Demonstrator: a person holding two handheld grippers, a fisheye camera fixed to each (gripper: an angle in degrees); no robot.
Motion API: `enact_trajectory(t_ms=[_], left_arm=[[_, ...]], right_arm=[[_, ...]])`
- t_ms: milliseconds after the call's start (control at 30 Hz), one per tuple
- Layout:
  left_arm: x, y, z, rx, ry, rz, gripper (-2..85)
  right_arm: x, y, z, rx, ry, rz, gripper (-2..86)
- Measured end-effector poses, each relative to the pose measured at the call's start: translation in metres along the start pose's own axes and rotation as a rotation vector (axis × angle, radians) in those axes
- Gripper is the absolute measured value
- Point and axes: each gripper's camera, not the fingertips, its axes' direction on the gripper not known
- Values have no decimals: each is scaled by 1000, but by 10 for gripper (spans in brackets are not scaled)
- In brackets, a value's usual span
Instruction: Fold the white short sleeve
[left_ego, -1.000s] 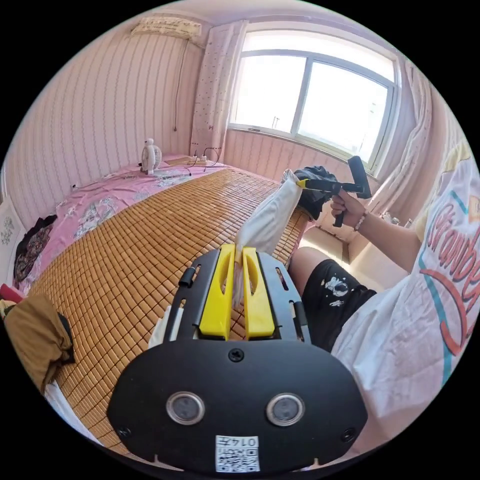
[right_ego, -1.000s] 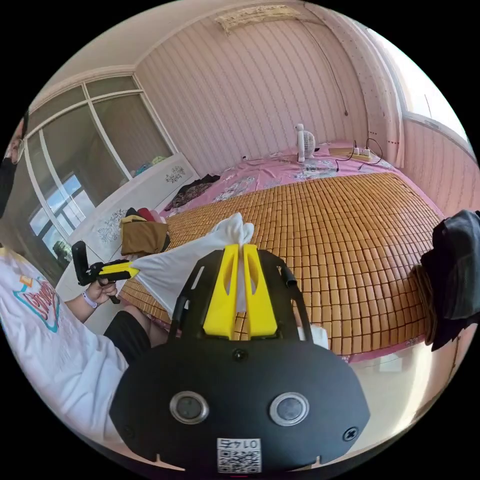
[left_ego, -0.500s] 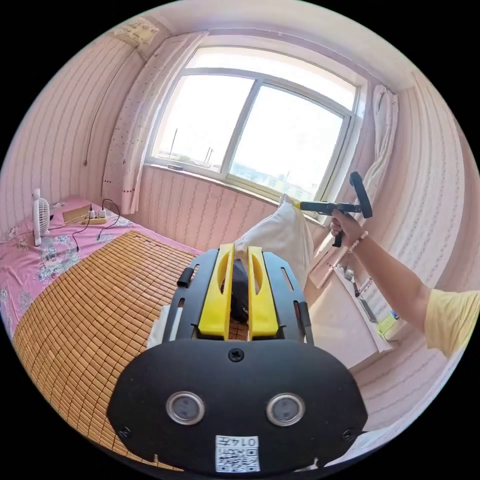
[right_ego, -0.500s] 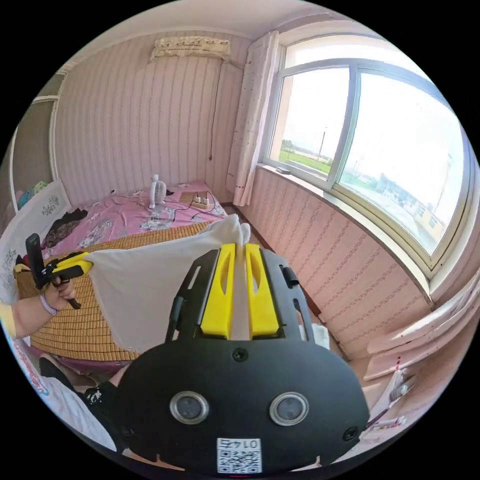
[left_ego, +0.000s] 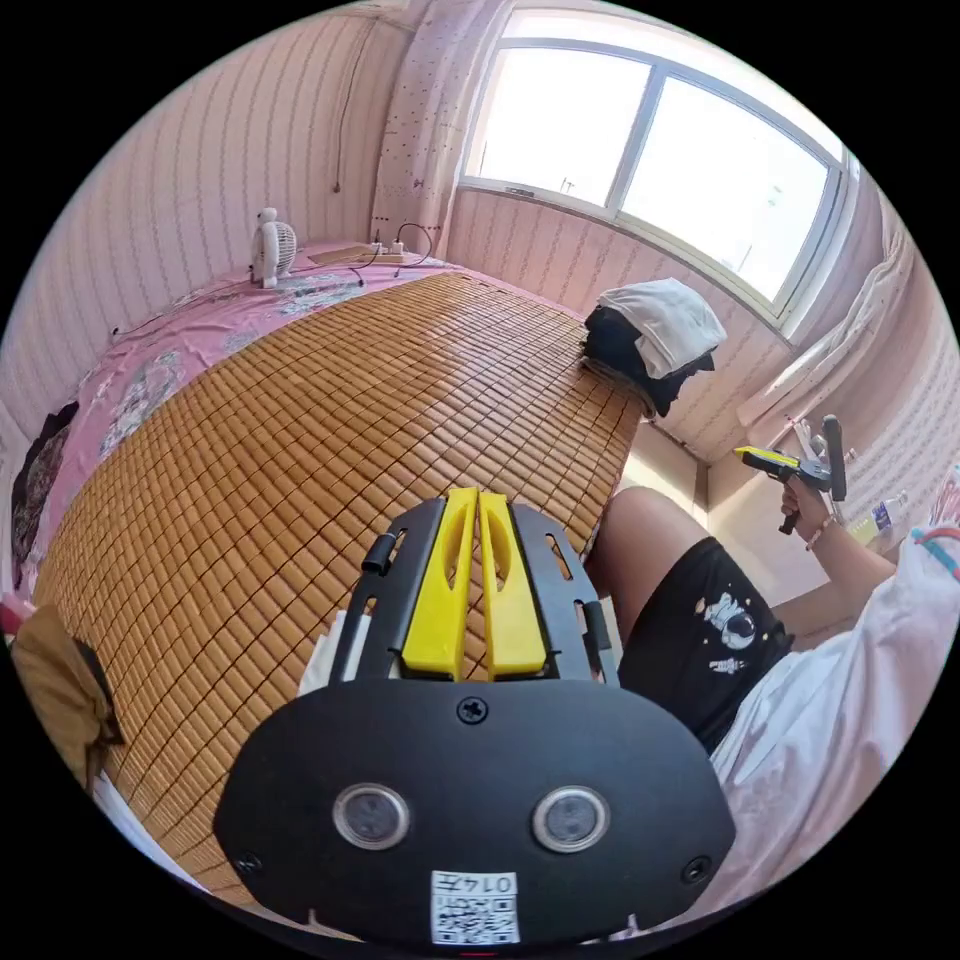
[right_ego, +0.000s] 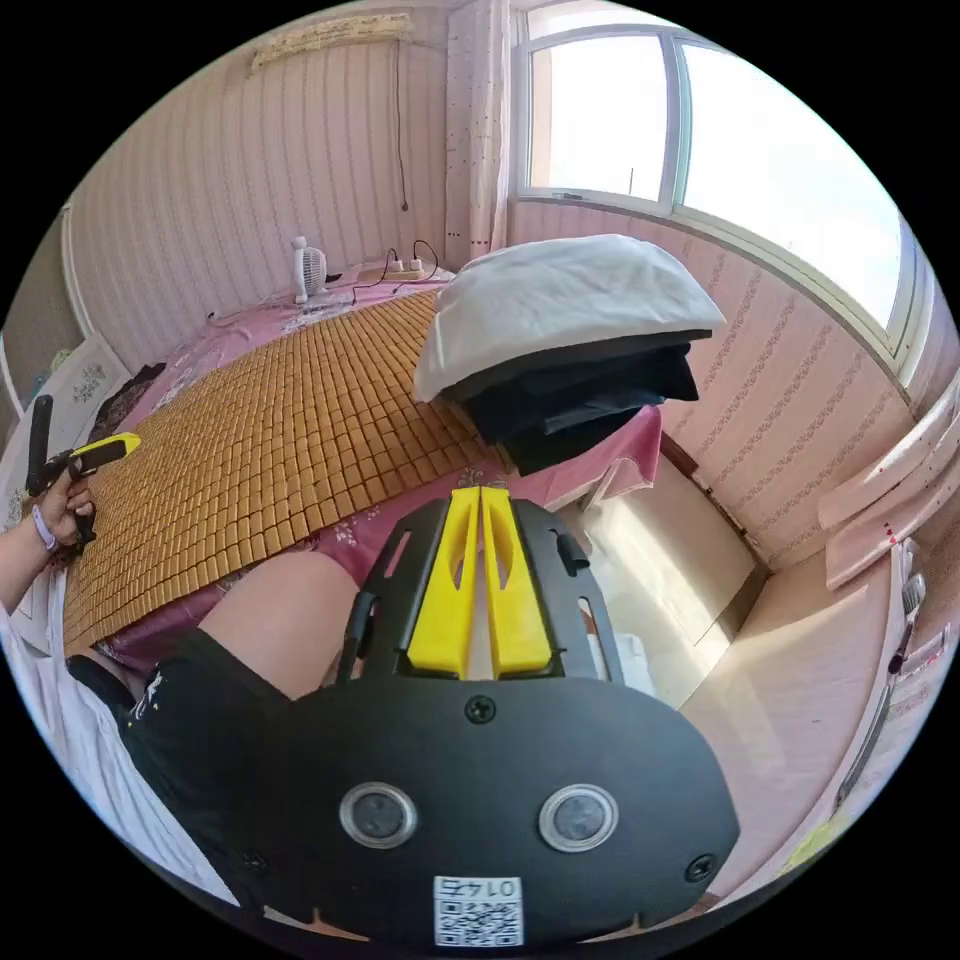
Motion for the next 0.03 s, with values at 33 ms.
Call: enact_trajectory(t_ms=[33], left_arm=[[-10,34,-28,7,-84,-65,-9]], right_arm=[[-18,21,2,-53,11,-8,-4]])
